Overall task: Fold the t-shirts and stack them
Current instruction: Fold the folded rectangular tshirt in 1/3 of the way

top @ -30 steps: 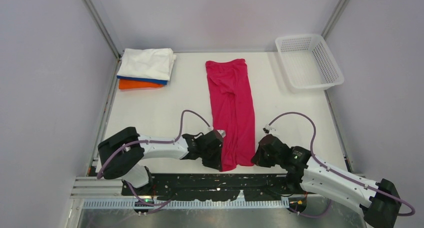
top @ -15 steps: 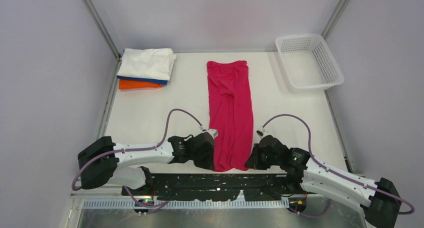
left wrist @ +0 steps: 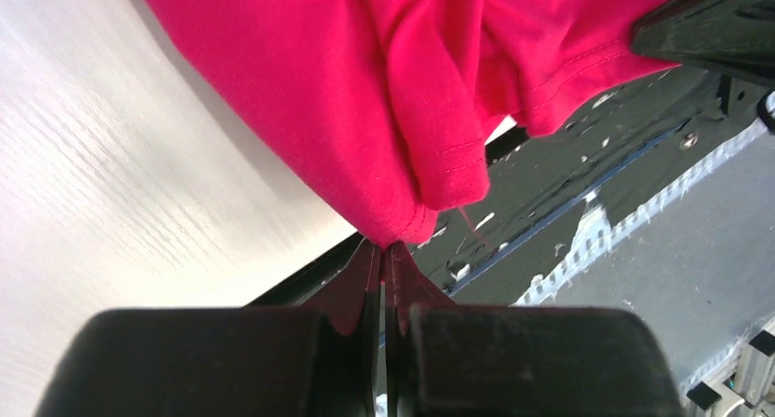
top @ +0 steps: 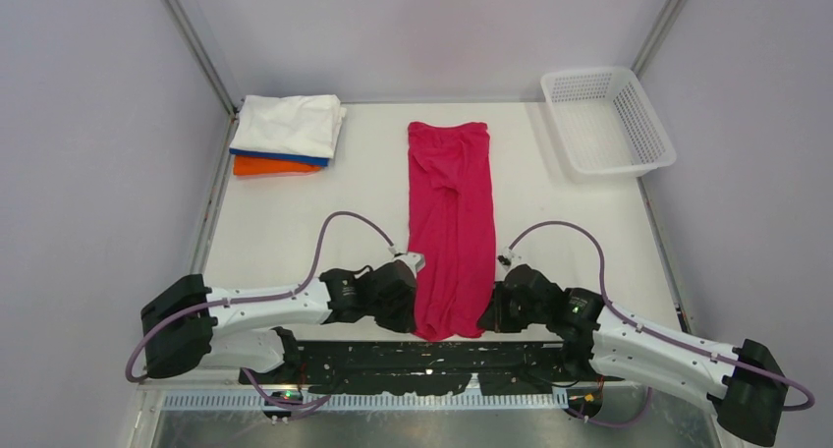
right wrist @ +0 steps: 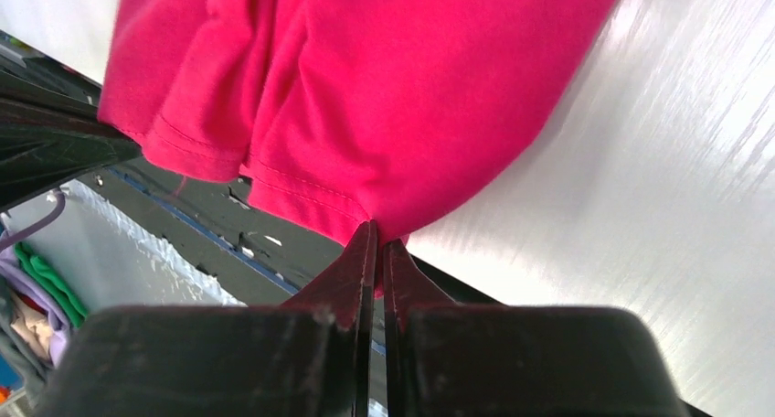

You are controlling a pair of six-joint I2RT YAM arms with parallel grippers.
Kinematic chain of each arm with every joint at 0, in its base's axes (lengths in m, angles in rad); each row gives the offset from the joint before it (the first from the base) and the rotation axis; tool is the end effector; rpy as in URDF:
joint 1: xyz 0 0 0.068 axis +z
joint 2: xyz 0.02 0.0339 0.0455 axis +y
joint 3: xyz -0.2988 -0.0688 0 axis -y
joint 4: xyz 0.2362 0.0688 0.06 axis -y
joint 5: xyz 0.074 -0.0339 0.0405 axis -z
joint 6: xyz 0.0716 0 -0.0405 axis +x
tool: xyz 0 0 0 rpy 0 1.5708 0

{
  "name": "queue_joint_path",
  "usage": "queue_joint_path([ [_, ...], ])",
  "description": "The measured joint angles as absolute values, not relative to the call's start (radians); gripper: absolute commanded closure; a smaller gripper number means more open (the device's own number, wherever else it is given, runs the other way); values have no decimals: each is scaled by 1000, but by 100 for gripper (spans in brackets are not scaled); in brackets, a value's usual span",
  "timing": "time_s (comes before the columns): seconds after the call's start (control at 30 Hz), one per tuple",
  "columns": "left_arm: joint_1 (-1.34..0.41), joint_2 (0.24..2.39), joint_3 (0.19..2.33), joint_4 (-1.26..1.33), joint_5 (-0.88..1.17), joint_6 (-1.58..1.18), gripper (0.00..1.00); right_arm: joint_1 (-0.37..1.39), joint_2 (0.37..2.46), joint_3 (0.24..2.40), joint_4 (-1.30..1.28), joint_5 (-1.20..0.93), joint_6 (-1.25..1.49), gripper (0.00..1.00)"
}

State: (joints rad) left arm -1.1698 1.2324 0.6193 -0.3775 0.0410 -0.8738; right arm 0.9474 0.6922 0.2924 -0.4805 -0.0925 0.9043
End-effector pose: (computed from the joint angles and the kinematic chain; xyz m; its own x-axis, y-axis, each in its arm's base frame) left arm 0.0864 -0.2113 0.1868 -0.9216 0.2111 -0.3256 0.3458 0.8275 -0.4423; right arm 0.0667 0.1041 0.1555 -0.9407 0.0324 -0.3378 -0.1673 0.8218 0.5446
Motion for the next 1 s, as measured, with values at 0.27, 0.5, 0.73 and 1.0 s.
queue_joint_path([
  [0.27, -1159, 1227, 730, -386, -77, -809, 100, 946, 731, 385, -480, 9, 860, 95],
  [0.5, -1070, 1207, 744, -385, -106, -791, 100, 904, 769, 460, -498, 99, 799, 95],
  [0.73, -952, 1244, 830, -377, -91, -738, 100, 771, 854, 542, -482, 120, 727, 95],
  [1.0, -808, 1436, 1031, -382, -32, -656, 100, 618, 1028, 655, -413, 91, 653, 95],
])
